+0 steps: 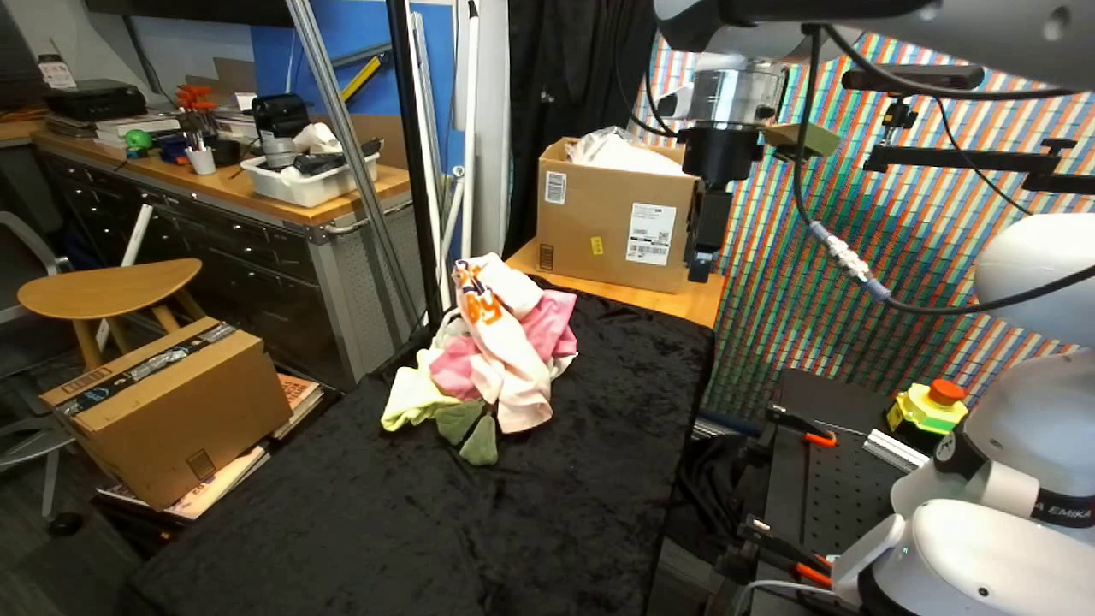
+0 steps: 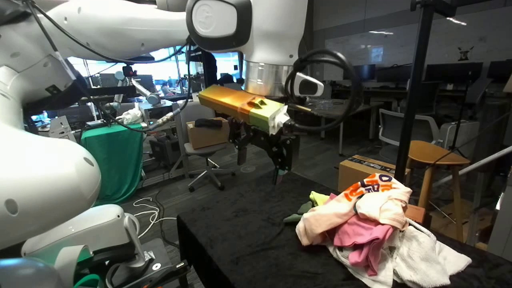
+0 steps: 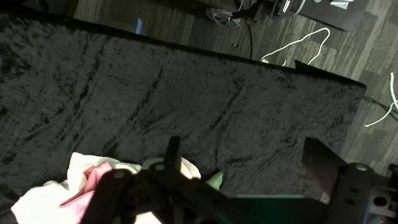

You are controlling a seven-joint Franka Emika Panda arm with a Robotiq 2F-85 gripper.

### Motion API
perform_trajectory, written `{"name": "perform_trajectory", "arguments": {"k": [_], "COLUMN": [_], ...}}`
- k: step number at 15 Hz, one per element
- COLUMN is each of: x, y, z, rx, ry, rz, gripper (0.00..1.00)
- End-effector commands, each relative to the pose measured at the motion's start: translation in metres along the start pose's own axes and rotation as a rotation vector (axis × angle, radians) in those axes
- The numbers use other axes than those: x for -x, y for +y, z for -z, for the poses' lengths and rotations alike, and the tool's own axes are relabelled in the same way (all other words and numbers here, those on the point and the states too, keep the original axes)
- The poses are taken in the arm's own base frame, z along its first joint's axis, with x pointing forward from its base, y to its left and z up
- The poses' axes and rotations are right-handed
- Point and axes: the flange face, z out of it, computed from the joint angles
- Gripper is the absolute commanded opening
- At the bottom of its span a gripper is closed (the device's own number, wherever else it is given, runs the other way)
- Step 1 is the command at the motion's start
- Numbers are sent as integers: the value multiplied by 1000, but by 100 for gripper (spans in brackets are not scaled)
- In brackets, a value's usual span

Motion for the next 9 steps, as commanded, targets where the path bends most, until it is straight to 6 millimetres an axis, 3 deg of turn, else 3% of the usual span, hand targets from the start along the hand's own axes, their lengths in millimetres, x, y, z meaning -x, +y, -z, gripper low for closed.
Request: {"name": "perform_trajectory", "arguments": {"k": [1,5,9], "x": [28,51,60], "y": [-4,-18,-38], "z": [15,29,44], "rx": [-23,-101,-194], "ry": [18,104,268], "rz": [86,91,4], "gripper": [100,100,100]}}
